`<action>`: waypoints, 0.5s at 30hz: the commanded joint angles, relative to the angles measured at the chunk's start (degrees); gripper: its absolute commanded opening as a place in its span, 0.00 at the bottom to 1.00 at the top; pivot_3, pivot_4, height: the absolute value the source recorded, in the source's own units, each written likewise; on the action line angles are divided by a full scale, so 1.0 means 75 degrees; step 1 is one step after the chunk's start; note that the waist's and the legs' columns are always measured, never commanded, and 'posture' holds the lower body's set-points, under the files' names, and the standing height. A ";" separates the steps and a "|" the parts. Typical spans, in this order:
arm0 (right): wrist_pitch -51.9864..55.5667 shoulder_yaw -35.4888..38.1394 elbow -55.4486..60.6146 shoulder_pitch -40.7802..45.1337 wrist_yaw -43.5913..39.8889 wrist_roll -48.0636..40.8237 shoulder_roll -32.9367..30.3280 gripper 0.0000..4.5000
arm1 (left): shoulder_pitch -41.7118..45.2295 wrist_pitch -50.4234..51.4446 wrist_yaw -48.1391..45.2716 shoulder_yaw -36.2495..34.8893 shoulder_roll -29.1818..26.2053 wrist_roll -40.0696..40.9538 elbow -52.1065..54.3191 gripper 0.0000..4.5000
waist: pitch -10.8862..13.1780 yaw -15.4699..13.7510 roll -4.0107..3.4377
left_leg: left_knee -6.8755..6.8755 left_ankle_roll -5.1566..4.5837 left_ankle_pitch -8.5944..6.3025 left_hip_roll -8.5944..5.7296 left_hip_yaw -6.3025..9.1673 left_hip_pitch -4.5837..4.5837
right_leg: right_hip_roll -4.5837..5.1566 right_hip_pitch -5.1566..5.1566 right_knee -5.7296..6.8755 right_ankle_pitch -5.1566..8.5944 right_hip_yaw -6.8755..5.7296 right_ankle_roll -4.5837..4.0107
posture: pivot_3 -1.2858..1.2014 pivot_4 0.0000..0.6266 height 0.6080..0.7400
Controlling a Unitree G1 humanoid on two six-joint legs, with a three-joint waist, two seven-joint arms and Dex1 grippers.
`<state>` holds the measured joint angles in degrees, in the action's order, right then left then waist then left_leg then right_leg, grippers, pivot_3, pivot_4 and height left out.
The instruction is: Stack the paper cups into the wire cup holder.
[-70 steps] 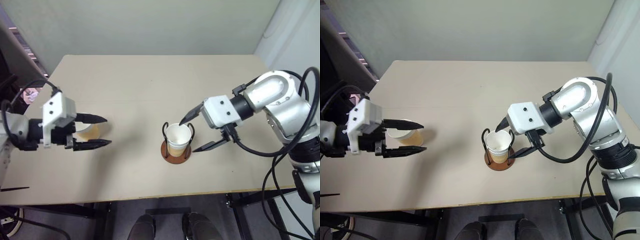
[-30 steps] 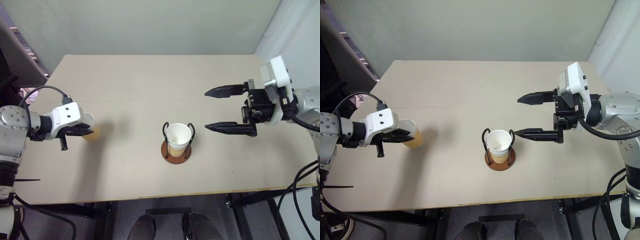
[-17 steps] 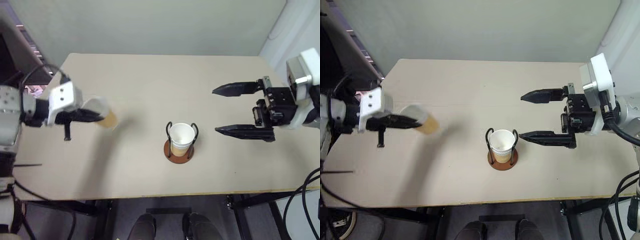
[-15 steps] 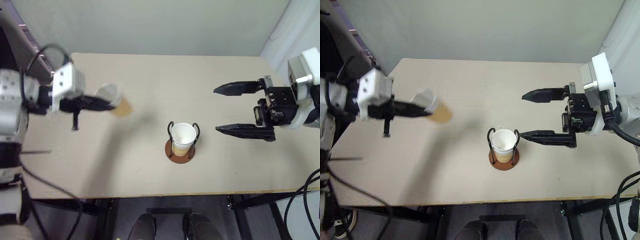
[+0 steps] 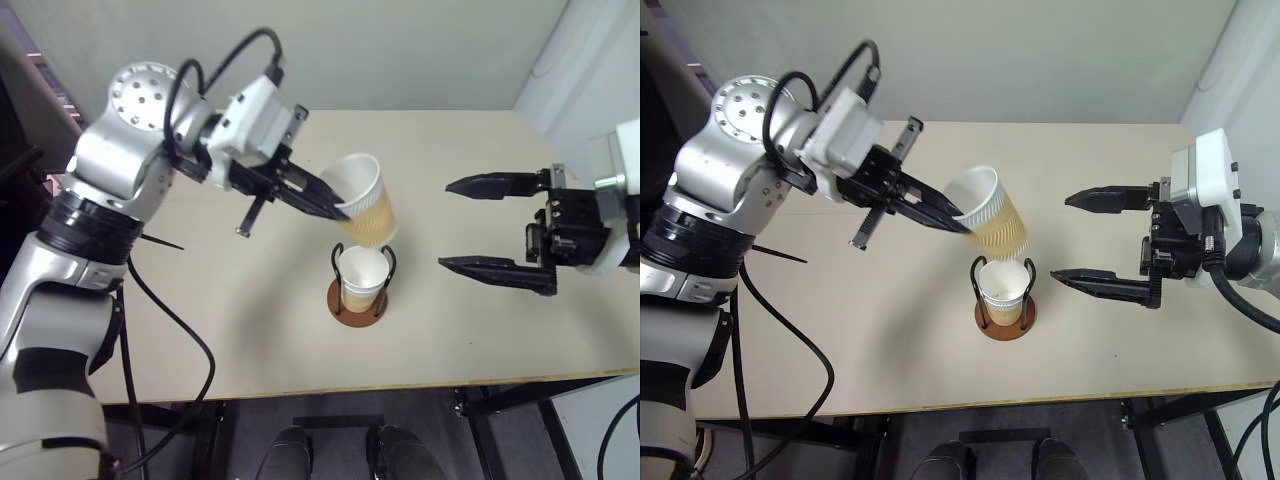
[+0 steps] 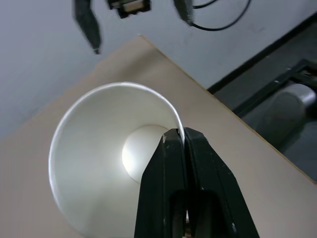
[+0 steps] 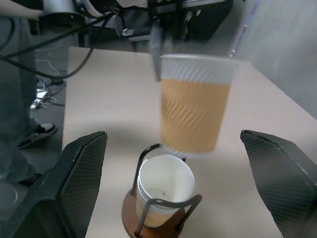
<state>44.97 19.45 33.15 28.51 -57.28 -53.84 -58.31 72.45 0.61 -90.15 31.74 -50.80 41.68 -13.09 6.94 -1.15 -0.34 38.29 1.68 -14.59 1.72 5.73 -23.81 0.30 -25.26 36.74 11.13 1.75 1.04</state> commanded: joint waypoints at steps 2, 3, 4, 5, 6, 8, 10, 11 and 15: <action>-0.0028 0.0451 0.0334 -0.0088 0.0293 -0.0251 -0.0210 1.00 | 0.0338 -0.0918 -0.0314 0.0750 -0.0055 -0.0062 -0.0199 0.01 | 0.0000 -0.0024 0.0000 | 0.0005 0.0001 0.0000 -0.0003 0.0001 -0.0008 | 0.0000 0.0000 -0.0005 0.0003 0.0000 0.0009 | 0.52 0.24 1.00; -0.0017 0.0483 0.0373 -0.0161 0.0340 -0.0252 -0.0244 1.00 | 0.0377 -0.1073 -0.0314 0.0953 -0.0055 -0.0120 -0.0219 0.01 | 0.0000 -0.0030 0.0000 | 0.0011 0.0002 0.0001 -0.0003 0.0002 -0.0012 | 0.0000 0.0000 -0.0009 0.0004 0.0001 0.0012 | 0.52 0.24 1.00; -0.0011 0.0503 0.0407 -0.0223 0.0381 -0.0265 -0.0267 1.00 | 0.0420 -0.1226 -0.0314 0.1093 -0.0051 -0.0189 -0.0259 0.01 | 0.0000 -0.0037 0.0000 | 0.0014 0.0002 0.0000 -0.0004 0.0000 -0.0015 | 0.0000 0.0000 -0.0011 0.0006 0.0001 0.0016 | 0.52 0.24 1.00; -0.0010 0.0534 0.0451 -0.0293 0.0409 -0.0303 -0.0275 1.00 | 0.0474 -0.1354 -0.0314 0.1204 -0.0042 -0.0253 -0.0320 0.01 | 0.0000 -0.0041 0.0000 | 0.0018 0.0002 0.0000 -0.0005 0.0001 -0.0019 | 0.0001 0.0000 -0.0014 0.0007 0.0002 0.0020 | 0.52 0.24 1.00; -0.0016 0.0546 0.0487 -0.0339 0.0440 -0.0334 -0.0279 1.00 | 0.0520 -0.1446 -0.0314 0.1304 -0.0058 -0.0273 -0.0373 0.01 | 0.0000 -0.0045 0.0000 | 0.0020 0.0002 0.0000 -0.0005 0.0002 -0.0025 | 0.0001 0.0000 -0.0019 0.0007 0.0002 0.0022 | 0.52 0.24 1.00; -0.0029 0.0545 0.0540 -0.0389 0.0508 -0.0364 -0.0278 1.00 | 0.0585 -0.1712 -0.0314 0.1490 -0.0059 -0.0433 -0.0553 0.01 | 0.0000 -0.0054 0.0000 | 0.0022 0.0002 0.0000 -0.0005 0.0001 -0.0030 | 0.0001 0.0000 -0.0030 0.0006 0.0002 0.0026 | 0.52 0.24 1.00; -0.0036 0.0525 0.0572 -0.0401 0.0576 -0.0391 -0.0281 1.00 | 0.0594 -0.1892 -0.0314 0.1612 -0.0023 -0.0561 -0.0666 0.01 | -0.0001 -0.0057 -0.0001 | 0.0022 0.0002 -0.0001 -0.0006 0.0000 -0.0035 | 0.0000 0.0000 -0.0043 0.0003 0.0002 0.0031 | 0.52 0.24 1.00; -0.0037 0.0509 0.0586 -0.0402 0.0600 -0.0400 -0.0292 1.00 | 0.0568 -0.1944 -0.0314 0.1603 0.0064 -0.0648 -0.0728 0.01 | -0.0001 -0.0059 -0.0002 | 0.0022 0.0002 -0.0001 -0.0006 -0.0001 -0.0035 | 0.0001 0.0001 -0.0046 0.0003 0.0003 0.0033 | 0.52 0.24 1.00; -0.0024 0.0498 0.0623 -0.0408 0.0661 -0.0474 -0.0356 1.00 | 0.0488 -0.1903 -0.0314 0.1649 0.0156 -0.0563 -0.0663 0.01 | -0.0001 -0.0074 -0.0001 | 0.0027 0.0002 -0.0001 -0.0008 -0.0002 -0.0044 | 0.0001 0.0003 -0.0063 -0.0005 0.0003 0.0047 | 0.52 0.24 1.00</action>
<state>45.16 21.41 36.66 25.31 -52.81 -56.54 -59.90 75.35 -12.98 -90.21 44.40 -49.38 36.73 -19.02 6.94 -1.71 -0.35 38.50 1.70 -14.59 1.66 5.70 -24.15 0.30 -25.23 36.24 11.08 1.78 1.41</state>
